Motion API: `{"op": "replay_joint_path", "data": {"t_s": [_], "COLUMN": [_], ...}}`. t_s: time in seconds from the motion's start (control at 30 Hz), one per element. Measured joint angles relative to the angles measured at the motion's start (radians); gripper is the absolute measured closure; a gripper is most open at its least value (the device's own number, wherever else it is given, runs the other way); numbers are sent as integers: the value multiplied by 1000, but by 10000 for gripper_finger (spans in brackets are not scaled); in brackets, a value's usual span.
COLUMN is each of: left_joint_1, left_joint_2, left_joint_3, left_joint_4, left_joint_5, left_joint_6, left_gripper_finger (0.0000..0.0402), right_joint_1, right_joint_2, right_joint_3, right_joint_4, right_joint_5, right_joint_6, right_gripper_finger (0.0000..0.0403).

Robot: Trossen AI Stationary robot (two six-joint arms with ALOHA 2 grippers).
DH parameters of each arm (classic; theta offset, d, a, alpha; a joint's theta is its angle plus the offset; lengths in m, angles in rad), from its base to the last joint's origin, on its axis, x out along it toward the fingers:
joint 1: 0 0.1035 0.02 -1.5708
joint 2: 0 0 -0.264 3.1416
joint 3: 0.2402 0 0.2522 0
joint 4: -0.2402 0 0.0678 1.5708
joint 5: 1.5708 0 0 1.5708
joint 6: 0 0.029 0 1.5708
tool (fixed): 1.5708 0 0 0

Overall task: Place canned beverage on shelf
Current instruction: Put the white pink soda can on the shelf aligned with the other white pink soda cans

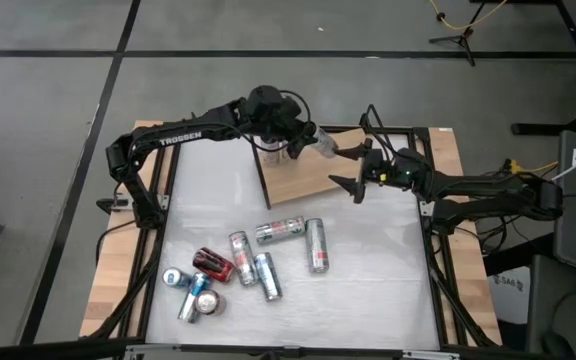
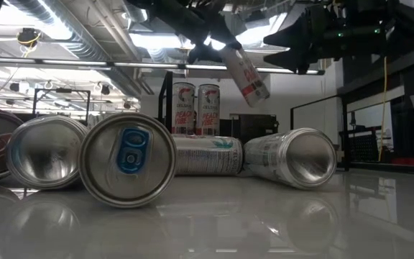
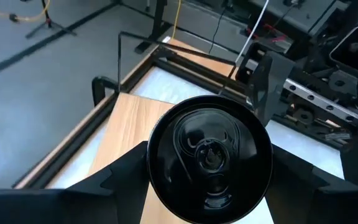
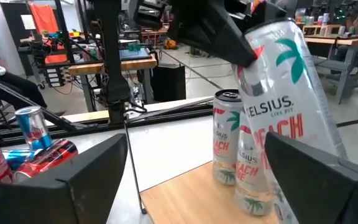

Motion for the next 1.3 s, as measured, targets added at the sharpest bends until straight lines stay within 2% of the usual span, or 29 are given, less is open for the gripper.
{"op": "replay_joint_path", "data": {"t_s": [0.37, 0.63, 0.97, 1.3], "left_joint_1": [-13, -72, -137, -142], "left_joint_2": [0, 0, 0, 0], "left_joint_3": [0, 0, 0, 0], "left_joint_4": [-26, -211, -409, -497], "left_joint_5": [42, 43, -104, -111], "left_joint_6": [81, 163, 246, 253], "left_gripper_finger": [162, 162, 162, 162], "right_joint_1": [0, 0, 0, 0], "right_joint_2": [-39, -135, -168, -168], "right_joint_3": [0, 0, 0, 0], "right_joint_4": [0, 2, -2, -3], "right_joint_5": [0, 1, 1, 1], "right_joint_6": [76, 76, 76, 76], "right_gripper_finger": [26, 26, 26, 26]}}
